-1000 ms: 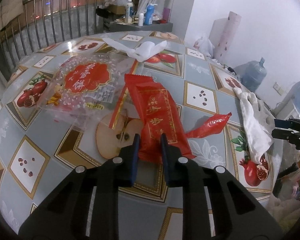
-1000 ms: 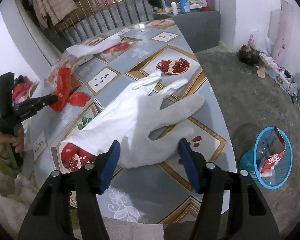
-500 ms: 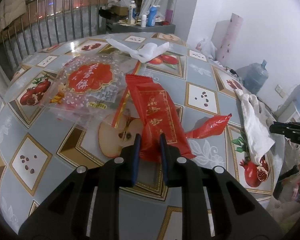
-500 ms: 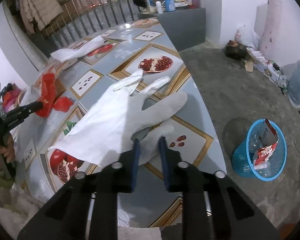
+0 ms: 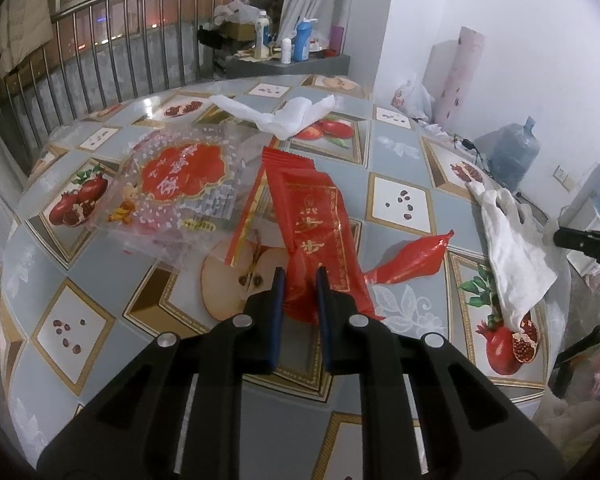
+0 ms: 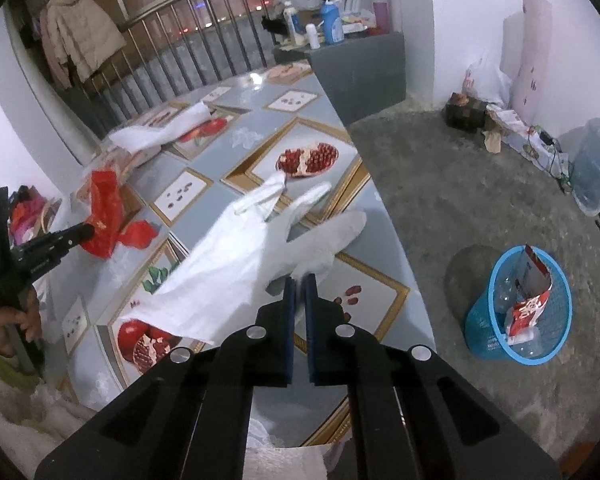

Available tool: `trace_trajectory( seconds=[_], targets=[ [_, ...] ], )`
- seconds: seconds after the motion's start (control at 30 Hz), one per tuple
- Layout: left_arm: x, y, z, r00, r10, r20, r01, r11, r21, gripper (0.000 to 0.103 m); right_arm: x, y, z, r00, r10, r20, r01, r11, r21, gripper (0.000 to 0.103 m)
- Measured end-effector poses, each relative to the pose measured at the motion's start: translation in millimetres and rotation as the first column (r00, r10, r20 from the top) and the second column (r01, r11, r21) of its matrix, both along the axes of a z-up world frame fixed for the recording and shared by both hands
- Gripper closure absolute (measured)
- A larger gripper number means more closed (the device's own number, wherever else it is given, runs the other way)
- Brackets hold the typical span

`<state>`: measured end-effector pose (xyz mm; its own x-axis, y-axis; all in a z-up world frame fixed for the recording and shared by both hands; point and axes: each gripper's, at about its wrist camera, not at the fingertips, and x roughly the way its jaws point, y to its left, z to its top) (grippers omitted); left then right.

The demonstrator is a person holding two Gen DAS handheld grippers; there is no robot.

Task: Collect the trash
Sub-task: 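Close the left tool on the red candy wrapper while the right tool grips the white glove, then carry the red wrapper and white glove to the blue wastebasket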

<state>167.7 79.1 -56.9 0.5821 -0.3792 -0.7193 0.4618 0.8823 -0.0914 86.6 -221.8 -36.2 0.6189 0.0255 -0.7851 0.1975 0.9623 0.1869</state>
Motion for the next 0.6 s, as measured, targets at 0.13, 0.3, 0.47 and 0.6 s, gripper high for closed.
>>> trace_trajectory(
  seconds=[0.13, 0.3, 0.47, 0.6],
  targets=[
    [-4, 1, 6, 1.0, -0.001, 0.013, 0.001, 1.0, -0.013, 0.094, -5, -2, 12, 0.999, -0.011, 0.038, 0.01, 1.0, 0.004, 0.098],
    [-10, 2, 19, 0.999, -0.007, 0.042, 0.008, 1.0, -0.03, 0.097, -8, -3, 26, 0.997, -0.016, 0.081, 0.016, 1.0, 0.007, 0.098],
    [-17, 2, 33, 0.997, -0.012, 0.075, 0.015, 0.999, -0.046, 0.098, -10, -1, 36, 0.993, -0.014, 0.119, 0.013, 1.0, 0.009, 0.098],
    [-23, -1, 45, 0.995, -0.02, 0.102, 0.026, 0.998, -0.057, 0.098, -12, 3, 45, 0.989, -0.007, 0.149, 0.006, 1.0, 0.01, 0.098]
  ],
)
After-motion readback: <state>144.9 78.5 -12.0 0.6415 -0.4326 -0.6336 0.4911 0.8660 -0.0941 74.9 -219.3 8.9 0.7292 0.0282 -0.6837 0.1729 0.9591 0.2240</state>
